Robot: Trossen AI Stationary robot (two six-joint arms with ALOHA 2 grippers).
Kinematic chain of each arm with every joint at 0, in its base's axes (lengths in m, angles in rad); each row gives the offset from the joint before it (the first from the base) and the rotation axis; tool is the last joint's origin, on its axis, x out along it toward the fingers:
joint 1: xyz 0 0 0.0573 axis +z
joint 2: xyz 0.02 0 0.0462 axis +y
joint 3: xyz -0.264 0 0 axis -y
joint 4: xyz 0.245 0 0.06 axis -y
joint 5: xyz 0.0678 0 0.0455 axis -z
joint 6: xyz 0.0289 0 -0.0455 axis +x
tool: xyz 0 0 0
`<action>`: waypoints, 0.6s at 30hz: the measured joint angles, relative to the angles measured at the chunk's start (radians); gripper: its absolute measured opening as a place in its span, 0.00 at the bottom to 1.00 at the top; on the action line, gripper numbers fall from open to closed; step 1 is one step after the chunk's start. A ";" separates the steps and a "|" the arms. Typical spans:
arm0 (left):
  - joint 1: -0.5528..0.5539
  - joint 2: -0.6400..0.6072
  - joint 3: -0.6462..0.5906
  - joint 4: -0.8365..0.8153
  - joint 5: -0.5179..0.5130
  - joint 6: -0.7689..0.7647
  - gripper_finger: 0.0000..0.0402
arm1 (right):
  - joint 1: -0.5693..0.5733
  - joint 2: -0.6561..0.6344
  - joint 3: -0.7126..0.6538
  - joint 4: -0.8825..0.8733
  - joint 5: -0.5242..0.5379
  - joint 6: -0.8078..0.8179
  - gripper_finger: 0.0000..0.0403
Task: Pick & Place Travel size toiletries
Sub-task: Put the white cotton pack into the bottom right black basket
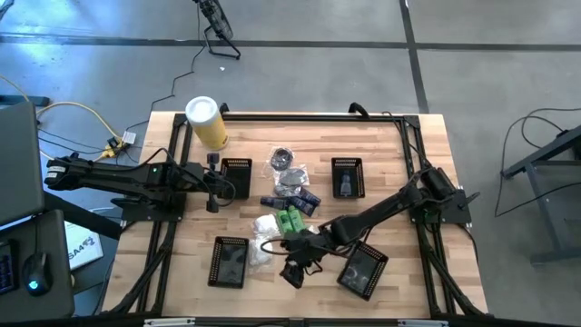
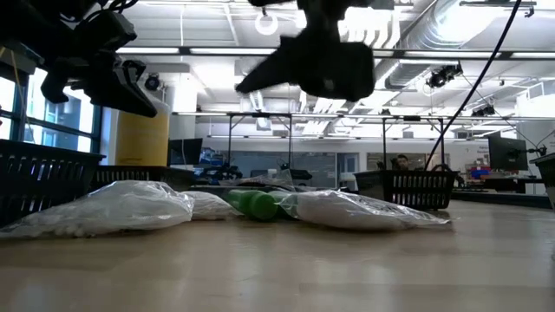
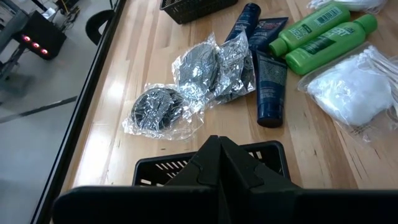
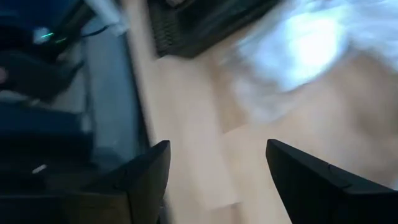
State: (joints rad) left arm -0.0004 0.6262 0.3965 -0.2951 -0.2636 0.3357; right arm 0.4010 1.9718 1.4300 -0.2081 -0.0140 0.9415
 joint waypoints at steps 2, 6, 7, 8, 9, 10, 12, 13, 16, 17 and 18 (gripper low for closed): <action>0.000 0.000 0.000 0.000 0.000 0.000 0.00 | -0.006 0.000 0.000 -0.035 0.057 0.022 0.64; 0.000 0.000 0.000 0.000 0.000 0.000 0.00 | -0.002 -0.007 0.000 -0.139 0.164 0.103 0.64; 0.000 0.000 0.000 0.000 0.000 0.000 0.00 | 0.003 -0.009 0.000 -0.164 0.186 0.130 0.64; 0.000 0.000 0.000 0.000 0.000 0.000 0.00 | 0.007 -0.010 0.000 -0.189 0.205 0.157 0.64; 0.000 0.000 0.000 0.000 0.000 0.000 0.00 | 0.013 -0.011 0.000 -0.220 0.220 0.182 0.64; 0.000 0.000 0.000 0.000 0.000 0.000 0.00 | 0.018 -0.011 0.000 -0.246 0.232 0.202 0.64; 0.000 0.000 0.000 0.000 0.000 0.000 0.00 | 0.031 -0.011 0.000 -0.285 0.243 0.239 0.64; 0.000 0.000 0.000 0.000 0.000 0.000 0.00 | 0.039 -0.012 0.000 -0.313 0.249 0.260 0.64; 0.000 0.000 0.000 0.000 0.000 0.000 0.00 | 0.053 -0.013 0.000 -0.388 0.254 0.299 0.64; 0.000 0.000 0.000 0.000 0.000 0.000 0.00 | 0.055 -0.013 0.000 -0.404 0.254 0.301 0.64; 0.000 0.000 0.000 0.000 0.000 0.000 0.00 | 0.057 -0.013 0.000 -0.414 0.255 0.301 0.64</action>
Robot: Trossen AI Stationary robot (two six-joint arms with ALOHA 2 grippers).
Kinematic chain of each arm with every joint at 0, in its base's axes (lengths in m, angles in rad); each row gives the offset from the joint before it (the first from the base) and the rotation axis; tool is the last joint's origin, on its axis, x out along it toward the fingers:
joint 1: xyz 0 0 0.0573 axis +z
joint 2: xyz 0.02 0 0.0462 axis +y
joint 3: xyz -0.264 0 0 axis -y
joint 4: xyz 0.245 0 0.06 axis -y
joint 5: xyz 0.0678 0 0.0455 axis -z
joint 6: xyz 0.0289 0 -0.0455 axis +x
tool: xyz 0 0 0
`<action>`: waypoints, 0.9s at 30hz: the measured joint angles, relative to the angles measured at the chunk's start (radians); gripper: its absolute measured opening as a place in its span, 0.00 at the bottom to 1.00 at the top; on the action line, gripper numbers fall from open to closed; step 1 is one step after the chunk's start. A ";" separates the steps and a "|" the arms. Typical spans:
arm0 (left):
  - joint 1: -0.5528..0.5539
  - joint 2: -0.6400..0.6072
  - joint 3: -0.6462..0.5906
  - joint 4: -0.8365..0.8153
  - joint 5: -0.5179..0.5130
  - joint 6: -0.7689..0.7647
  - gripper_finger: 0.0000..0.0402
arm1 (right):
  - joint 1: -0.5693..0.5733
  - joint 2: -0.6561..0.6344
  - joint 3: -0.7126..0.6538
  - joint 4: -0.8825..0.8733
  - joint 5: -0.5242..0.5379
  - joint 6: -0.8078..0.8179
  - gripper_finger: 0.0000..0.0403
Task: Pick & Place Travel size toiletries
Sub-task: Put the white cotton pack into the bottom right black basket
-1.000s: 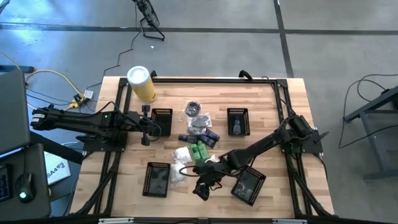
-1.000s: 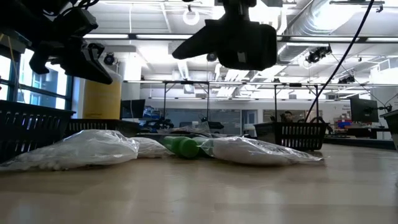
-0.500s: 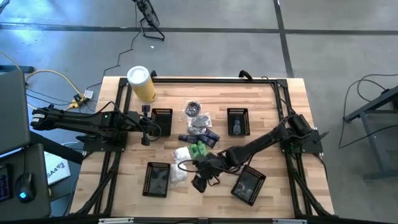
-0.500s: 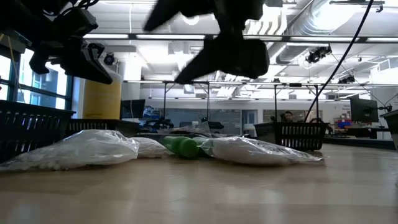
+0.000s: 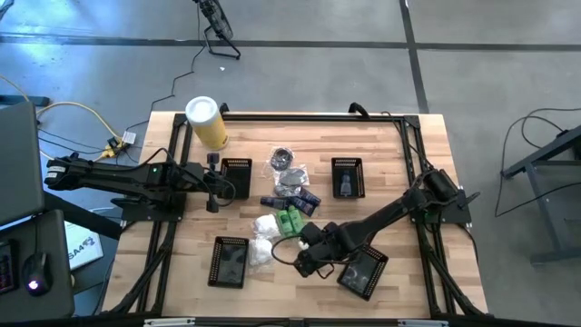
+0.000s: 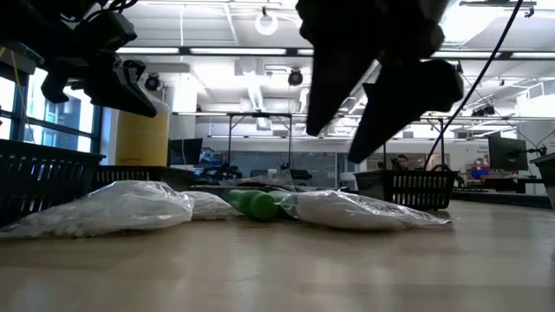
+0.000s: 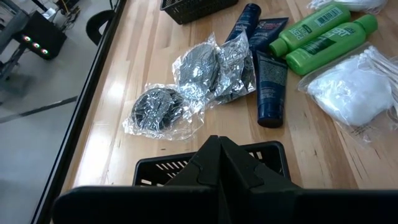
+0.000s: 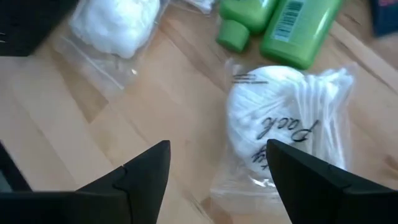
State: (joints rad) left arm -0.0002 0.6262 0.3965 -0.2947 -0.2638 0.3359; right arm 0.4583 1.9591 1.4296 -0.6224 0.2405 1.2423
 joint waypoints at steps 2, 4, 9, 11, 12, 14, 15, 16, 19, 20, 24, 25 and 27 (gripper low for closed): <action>0.000 0.000 0.000 0.000 0.000 0.000 0.00 | 0.003 0.000 0.000 0.004 0.001 -0.007 0.64; 0.000 0.000 0.000 0.000 0.000 0.000 0.00 | 0.002 0.000 0.000 0.013 -0.004 0.000 0.64; 0.000 0.000 0.000 0.000 0.000 0.000 0.00 | -0.005 0.000 0.000 0.028 -0.035 -0.005 0.64; 0.000 0.000 0.000 0.000 0.000 0.000 0.00 | -0.012 0.000 0.000 0.056 -0.048 -0.054 0.64; 0.000 0.000 0.000 0.000 0.000 0.000 0.00 | -0.016 0.000 0.000 0.069 -0.056 -0.083 0.64; 0.000 0.000 0.000 0.000 0.000 0.000 0.00 | -0.023 0.000 0.000 0.106 -0.063 -0.140 0.64; 0.000 0.000 0.000 0.000 0.000 0.000 0.00 | -0.026 0.000 0.000 0.125 -0.061 -0.164 0.64; 0.000 0.000 0.000 0.000 0.000 0.000 0.00 | -0.030 -0.001 0.000 0.143 -0.060 -0.183 0.64; 0.000 0.000 0.000 0.000 0.000 0.000 0.00 | -0.041 -0.001 0.000 0.191 -0.060 -0.241 0.64; 0.000 0.000 0.000 0.000 0.000 0.000 0.00 | -0.044 -0.001 0.000 0.203 -0.061 -0.252 0.64; 0.000 0.000 0.000 0.000 0.000 0.000 0.00 | -0.054 -0.001 0.000 0.216 -0.065 -0.277 0.64; 0.000 0.000 0.000 0.000 0.000 0.000 0.00 | -0.054 -0.001 0.000 0.216 -0.067 -0.278 0.64; 0.000 0.000 0.000 0.000 0.000 0.000 0.00 | -0.055 -0.001 0.000 0.217 -0.071 -0.277 0.64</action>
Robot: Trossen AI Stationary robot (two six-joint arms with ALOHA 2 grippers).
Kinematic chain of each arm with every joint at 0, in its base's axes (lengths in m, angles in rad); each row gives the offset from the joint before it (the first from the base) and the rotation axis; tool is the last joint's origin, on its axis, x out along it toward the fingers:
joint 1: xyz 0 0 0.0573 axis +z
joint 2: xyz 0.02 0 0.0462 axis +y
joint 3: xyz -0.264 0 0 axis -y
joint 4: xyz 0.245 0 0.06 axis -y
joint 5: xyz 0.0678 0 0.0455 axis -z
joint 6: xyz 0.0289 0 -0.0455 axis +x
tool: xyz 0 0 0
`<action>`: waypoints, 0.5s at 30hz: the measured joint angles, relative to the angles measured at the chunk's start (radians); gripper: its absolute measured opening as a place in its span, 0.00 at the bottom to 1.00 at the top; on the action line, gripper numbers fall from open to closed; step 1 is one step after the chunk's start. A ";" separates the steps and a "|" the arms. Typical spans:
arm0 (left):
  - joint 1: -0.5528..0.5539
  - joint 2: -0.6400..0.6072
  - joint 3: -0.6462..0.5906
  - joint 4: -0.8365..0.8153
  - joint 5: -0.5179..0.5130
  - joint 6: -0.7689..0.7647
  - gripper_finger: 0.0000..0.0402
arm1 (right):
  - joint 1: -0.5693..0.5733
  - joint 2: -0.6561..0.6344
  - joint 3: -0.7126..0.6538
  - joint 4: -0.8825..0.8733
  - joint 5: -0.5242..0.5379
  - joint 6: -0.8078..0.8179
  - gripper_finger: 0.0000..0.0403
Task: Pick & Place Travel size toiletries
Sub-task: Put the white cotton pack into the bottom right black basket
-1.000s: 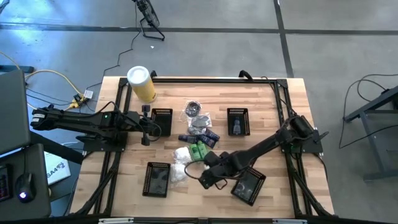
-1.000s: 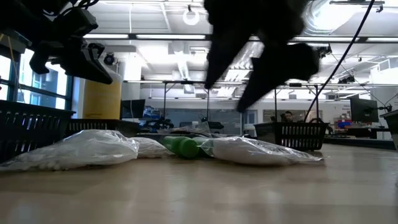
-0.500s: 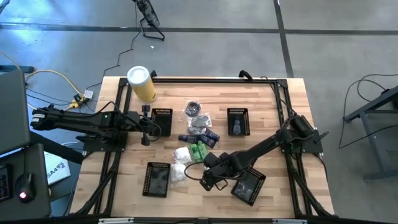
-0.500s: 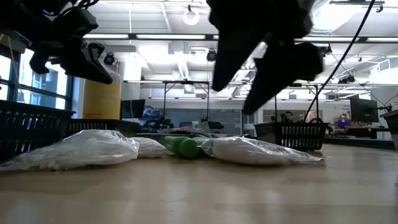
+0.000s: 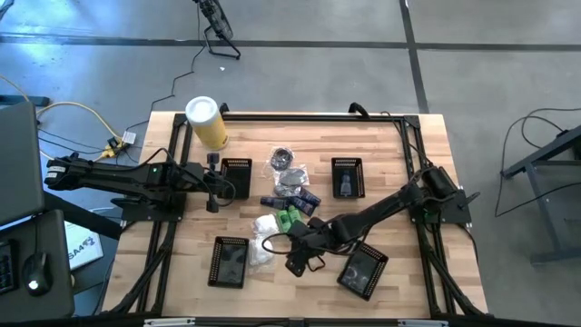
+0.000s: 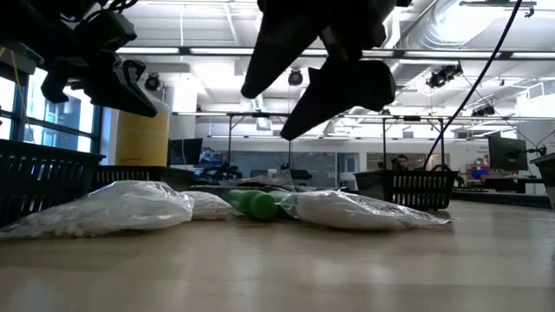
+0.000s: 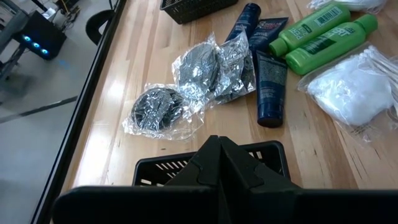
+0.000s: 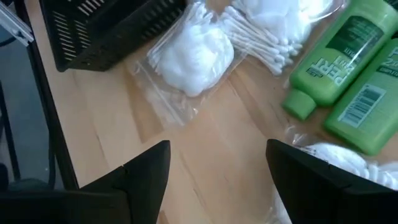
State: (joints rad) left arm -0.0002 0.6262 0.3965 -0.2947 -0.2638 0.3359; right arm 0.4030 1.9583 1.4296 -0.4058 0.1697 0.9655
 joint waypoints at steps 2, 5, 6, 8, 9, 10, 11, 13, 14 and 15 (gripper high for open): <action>0.000 0.000 0.000 0.000 0.000 0.000 0.00 | 0.000 0.000 0.000 0.009 -0.031 0.006 0.64; 0.000 0.000 0.000 0.000 0.000 0.000 0.00 | 0.001 0.000 0.000 0.028 -0.049 0.002 0.64; 0.000 0.000 0.000 0.000 0.000 0.000 0.00 | 0.001 0.000 0.000 0.033 -0.049 0.002 0.64; 0.000 0.000 0.000 0.000 0.000 0.000 0.00 | 0.001 0.000 0.000 0.043 -0.043 -0.001 0.64; 0.000 0.000 0.000 0.000 0.000 0.000 0.00 | 0.001 0.000 0.000 0.049 -0.041 -0.002 0.64; 0.000 0.000 0.000 0.000 0.000 0.000 0.00 | 0.001 0.000 0.000 0.053 -0.041 -0.002 0.64; 0.000 0.000 0.000 0.000 0.000 0.000 0.00 | 0.000 0.000 0.000 0.055 -0.041 -0.002 0.64; 0.000 0.000 0.000 0.000 0.000 0.000 0.00 | 0.000 0.000 0.000 0.052 -0.043 -0.001 0.64; 0.000 0.000 0.000 0.000 0.000 0.000 0.00 | 0.000 0.000 0.000 0.051 -0.051 0.003 0.64; 0.000 0.000 0.000 0.000 0.000 0.000 0.00 | 0.000 0.000 0.000 0.046 -0.066 0.006 0.64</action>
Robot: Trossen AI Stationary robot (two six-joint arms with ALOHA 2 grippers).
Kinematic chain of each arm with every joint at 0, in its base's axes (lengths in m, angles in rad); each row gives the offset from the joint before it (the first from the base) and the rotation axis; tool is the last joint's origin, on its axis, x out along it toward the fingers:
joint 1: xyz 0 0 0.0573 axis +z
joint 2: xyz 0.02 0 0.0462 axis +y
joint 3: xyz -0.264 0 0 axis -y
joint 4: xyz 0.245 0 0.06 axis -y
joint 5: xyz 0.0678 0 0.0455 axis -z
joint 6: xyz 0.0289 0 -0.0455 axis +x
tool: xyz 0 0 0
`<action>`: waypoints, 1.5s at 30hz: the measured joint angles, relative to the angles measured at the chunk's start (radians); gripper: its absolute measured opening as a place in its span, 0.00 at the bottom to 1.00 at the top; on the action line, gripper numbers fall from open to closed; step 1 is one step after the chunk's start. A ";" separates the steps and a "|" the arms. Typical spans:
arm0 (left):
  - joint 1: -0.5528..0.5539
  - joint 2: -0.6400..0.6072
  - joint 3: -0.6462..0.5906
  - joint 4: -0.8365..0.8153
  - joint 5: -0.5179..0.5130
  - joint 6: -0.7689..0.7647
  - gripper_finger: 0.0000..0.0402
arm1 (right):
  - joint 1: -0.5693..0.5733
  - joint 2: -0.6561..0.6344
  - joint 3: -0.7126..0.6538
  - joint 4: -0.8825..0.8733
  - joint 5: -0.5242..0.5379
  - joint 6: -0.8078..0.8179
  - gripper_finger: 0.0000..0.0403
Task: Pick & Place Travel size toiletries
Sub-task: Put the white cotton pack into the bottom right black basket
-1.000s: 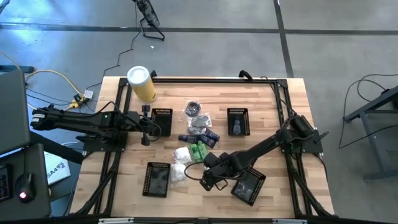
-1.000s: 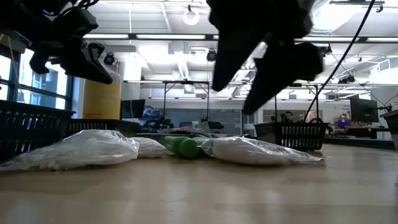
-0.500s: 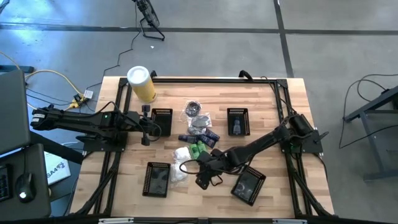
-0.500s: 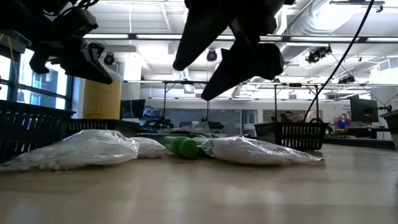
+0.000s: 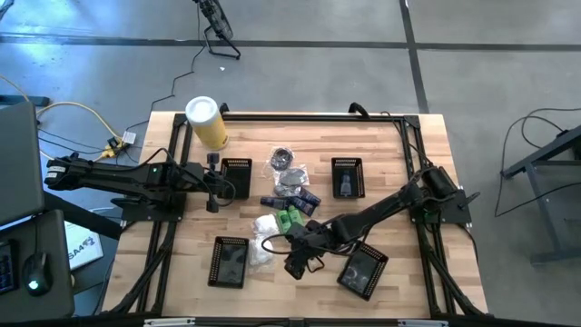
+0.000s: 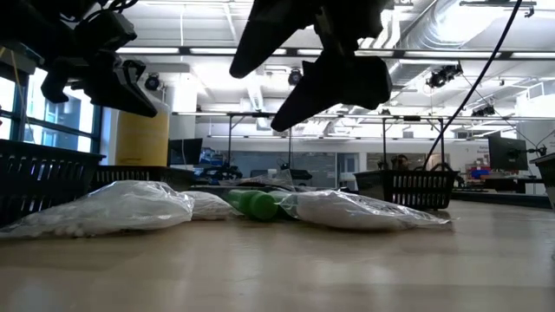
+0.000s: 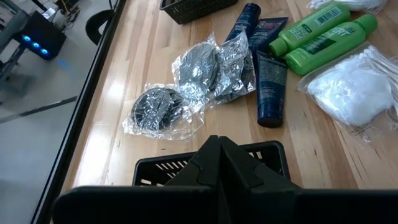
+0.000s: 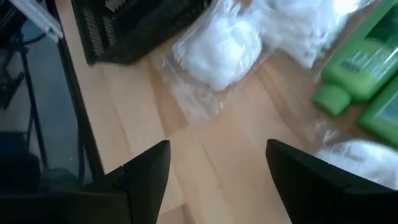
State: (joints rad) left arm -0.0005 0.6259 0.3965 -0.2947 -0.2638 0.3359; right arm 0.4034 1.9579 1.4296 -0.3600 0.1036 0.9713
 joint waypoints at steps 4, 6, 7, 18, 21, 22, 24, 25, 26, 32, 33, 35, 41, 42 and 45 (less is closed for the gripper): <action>0.000 0.000 0.000 0.000 0.000 0.000 0.00 | 0.000 0.000 0.000 -0.030 -0.035 0.031 0.64; 0.000 0.000 0.000 0.000 0.000 0.000 0.00 | 0.002 0.000 0.000 -0.045 -0.035 0.060 0.64; 0.000 0.000 0.000 0.000 0.000 0.000 0.00 | 0.004 0.000 0.000 -0.050 -0.035 0.075 0.64; 0.000 0.000 0.000 0.000 0.000 0.000 0.00 | 0.009 0.000 0.000 -0.105 -0.025 0.243 0.64; 0.000 0.000 0.000 0.000 0.000 0.000 0.00 | 0.009 0.000 0.000 -0.150 -0.026 0.295 0.64; 0.000 0.000 0.000 0.000 0.000 0.000 0.00 | 0.009 0.000 0.000 -0.166 -0.027 0.308 0.64; 0.000 0.000 0.000 0.000 0.000 0.000 0.00 | 0.009 0.000 0.000 -0.205 -0.027 0.318 0.64; 0.000 0.000 0.000 0.000 0.000 0.000 0.00 | 0.009 0.000 0.000 -0.229 -0.027 0.319 0.64; 0.000 0.000 0.000 0.000 0.000 0.000 0.00 | 0.007 0.000 0.000 -0.253 -0.027 0.321 0.64; 0.000 0.000 0.000 0.000 0.000 0.000 0.00 | 0.002 0.000 0.000 -0.387 -0.063 0.416 0.64; 0.000 0.000 0.000 0.000 0.000 0.000 0.00 | 0.005 0.000 0.000 -0.390 -0.072 0.430 0.64; 0.000 0.000 0.000 0.000 0.000 0.000 0.00 | 0.015 0.000 0.000 -0.392 -0.080 0.451 0.64; 0.000 0.000 0.000 0.000 0.000 0.000 0.00 | 0.031 0.000 0.000 -0.439 -0.087 0.489 0.64; 0.000 0.000 0.000 0.000 0.000 0.000 0.00 | 0.030 0.000 0.000 -0.450 -0.095 0.512 0.64; 0.000 0.000 0.000 0.000 0.000 0.000 0.00 | 0.030 0.000 0.000 -0.435 -0.116 0.591 0.64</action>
State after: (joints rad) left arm -0.0006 0.6259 0.3965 -0.2949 -0.2638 0.3359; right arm 0.4333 1.9579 1.4296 -0.7951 -0.0123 1.5628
